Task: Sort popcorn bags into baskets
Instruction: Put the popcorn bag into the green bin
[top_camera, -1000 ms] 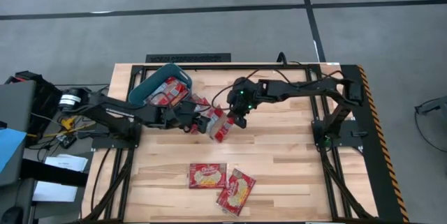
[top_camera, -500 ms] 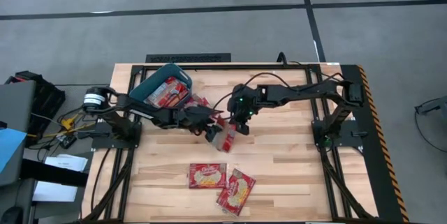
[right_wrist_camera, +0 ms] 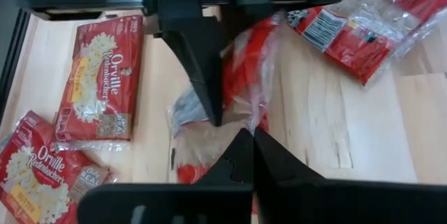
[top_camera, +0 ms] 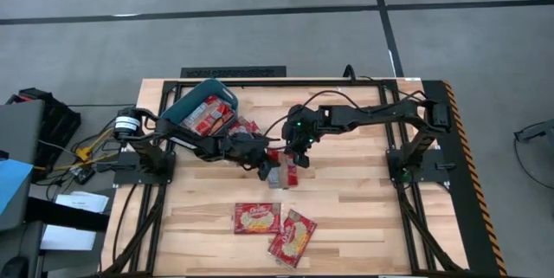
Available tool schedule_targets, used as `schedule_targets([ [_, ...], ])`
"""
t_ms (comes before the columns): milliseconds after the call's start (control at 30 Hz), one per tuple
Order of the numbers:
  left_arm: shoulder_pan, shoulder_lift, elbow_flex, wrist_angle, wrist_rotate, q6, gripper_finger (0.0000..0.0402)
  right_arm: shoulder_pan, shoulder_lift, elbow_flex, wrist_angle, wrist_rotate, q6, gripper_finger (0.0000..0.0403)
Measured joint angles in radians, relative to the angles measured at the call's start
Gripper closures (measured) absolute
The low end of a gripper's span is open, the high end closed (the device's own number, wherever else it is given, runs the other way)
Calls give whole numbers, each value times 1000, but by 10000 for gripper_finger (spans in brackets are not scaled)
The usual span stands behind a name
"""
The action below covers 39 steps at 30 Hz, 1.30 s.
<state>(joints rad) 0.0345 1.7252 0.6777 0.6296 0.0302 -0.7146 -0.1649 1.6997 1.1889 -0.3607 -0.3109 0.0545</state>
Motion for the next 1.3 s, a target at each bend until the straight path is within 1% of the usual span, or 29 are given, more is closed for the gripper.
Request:
schedule_targets([
  [67, 0, 0, 0, 17, 21, -12, 388, -12, 0, 0, -2, -6, 0, 381],
  [167, 1, 0, 0, 28, 19, -68, 388, -33, 0, 0, -2, -25, -8, 366],
  [233, 0, -9, 0, 25, 18, -102, 387, -56, -5, 0, -5, -81, -22, 359],
  [367, -1, -28, -1, 11, 26, -182, 396, -117, -51, 4, -25, -235, -38, 351],
  [433, -1, -38, 7, 9, 28, -218, 396, -154, -80, 2, -63, -283, -47, 349],
  [600, 0, -101, 47, -8, 75, -308, 398, -251, -175, 2, -141, -291, -99, 348],
  [667, 0, -132, 97, -47, 105, -328, 399, -294, -208, 2, -172, -288, -120, 348],
  [700, 0, -162, 123, -104, 121, -330, 399, -315, -226, 1, -188, -287, -127, 348],
  [767, 4, -210, 208, -295, 163, -305, 399, -348, -255, 2, -196, -285, -142, 348],
  [800, 10, -229, 258, -423, 174, -272, 399, -370, -272, 2, -208, -285, -151, 347],
  [867, 27, -273, 370, -749, 181, -197, 399, -398, -296, 1, -224, -286, -170, 347],
  [1000, 83, -303, 612, -1261, 127, -34, 400, -450, -333, 1, -241, -285, -193, 347],
  [1067, 126, -302, 709, -1426, 109, 35, 400, -466, -343, 2, -239, -286, -196, 347],
  [1133, 176, -301, 778, -1571, 101, 100, 400, -479, -344, 2, -236, -287, -211, 347],
  [1233, 267, -301, 839, -1708, 124, 199, 401, -487, -338, 1, -248, -289, -230, 347],
  [1300, 339, -303, 855, -1810, 144, 251, 401, -487, -338, 1, -260, -289, -253, 347],
])
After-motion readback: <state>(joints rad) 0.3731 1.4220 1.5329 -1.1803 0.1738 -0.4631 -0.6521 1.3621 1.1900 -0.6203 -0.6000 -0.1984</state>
